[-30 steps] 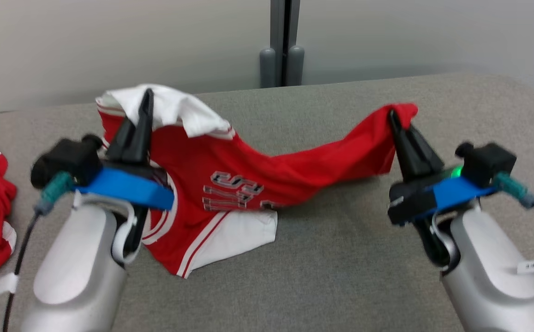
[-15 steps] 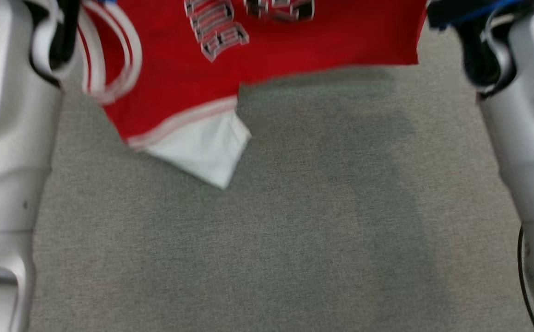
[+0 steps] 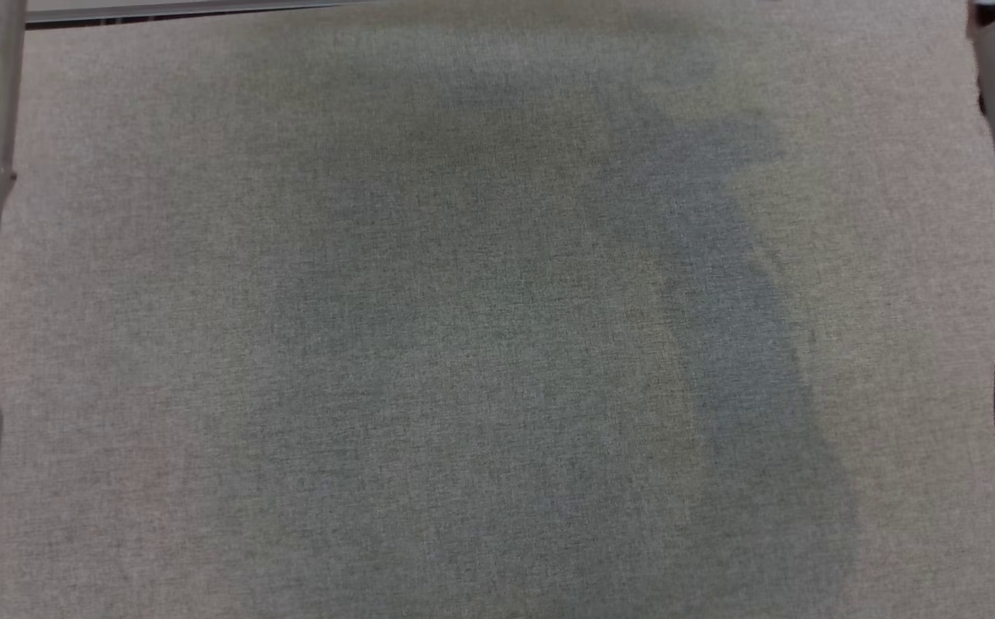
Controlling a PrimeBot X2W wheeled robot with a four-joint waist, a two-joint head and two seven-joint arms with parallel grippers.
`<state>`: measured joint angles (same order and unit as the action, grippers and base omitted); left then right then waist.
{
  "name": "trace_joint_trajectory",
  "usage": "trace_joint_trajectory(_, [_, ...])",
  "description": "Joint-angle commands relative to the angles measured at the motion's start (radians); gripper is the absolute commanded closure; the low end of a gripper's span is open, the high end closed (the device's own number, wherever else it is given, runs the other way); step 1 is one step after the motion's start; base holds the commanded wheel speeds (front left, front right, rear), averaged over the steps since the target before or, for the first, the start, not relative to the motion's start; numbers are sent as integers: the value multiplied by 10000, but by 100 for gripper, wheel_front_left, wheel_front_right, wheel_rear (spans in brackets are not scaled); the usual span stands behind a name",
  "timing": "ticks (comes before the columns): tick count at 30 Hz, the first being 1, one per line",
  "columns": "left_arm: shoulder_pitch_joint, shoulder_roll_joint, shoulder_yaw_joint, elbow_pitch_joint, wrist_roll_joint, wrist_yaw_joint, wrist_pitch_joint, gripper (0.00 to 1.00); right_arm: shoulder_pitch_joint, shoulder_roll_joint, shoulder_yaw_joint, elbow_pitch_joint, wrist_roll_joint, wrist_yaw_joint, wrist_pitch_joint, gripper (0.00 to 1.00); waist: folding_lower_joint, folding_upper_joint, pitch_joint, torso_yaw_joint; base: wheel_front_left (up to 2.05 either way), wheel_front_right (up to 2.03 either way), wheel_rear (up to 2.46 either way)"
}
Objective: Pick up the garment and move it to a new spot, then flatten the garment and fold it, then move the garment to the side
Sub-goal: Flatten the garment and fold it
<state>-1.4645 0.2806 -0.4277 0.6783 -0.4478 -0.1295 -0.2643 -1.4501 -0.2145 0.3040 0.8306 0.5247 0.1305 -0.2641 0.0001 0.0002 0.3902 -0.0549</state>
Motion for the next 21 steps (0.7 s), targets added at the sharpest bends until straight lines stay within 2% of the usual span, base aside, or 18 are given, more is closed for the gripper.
trace_joint_trajectory(1, [431, 77, 1, 33, 100, -12, 1, 100, 393, 67, 108, 125, 224, 5, -3, 100, -1, -2, 121, 5, 0, 0, 0])
trace_joint_trajectory(5, [1505, 95, 218, -182, 39, -13, 1, 100, 1200, 85, 340, 61, 392, 5, -3, 100, -1, -2, 279, 12, 0, 0, 0])
trace_joint_trajectory(11, [3864, 80, 1009, -1077, 254, 21, -4, 100, 2983, 89, 405, -767, 545, 5, -4, 100, -1, -2, 293, -50, 0, 0, 0])
trace_joint_trajectory(17, [6842, -426, 1929, -2312, 759, 57, -1, 100, 5360, 183, 580, -1771, 608, 5, -3, 100, -1, -2, -302, -154, 0, 0, 0])
trace_joint_trajectory(18, [6842, -426, 1929, -2312, 759, 57, -1, 100, 5360, 183, 580, -1771, 608, 5, -3, 100, -1, -2, -302, -154, 0, 0, 0])
trace_joint_trajectory(21, [8445, -706, 2199, -2854, 991, 49, -1, 100, 6584, 297, 505, -2204, 773, 5, -3, 100, -1, -2, -748, -248, 0, 0, 0])
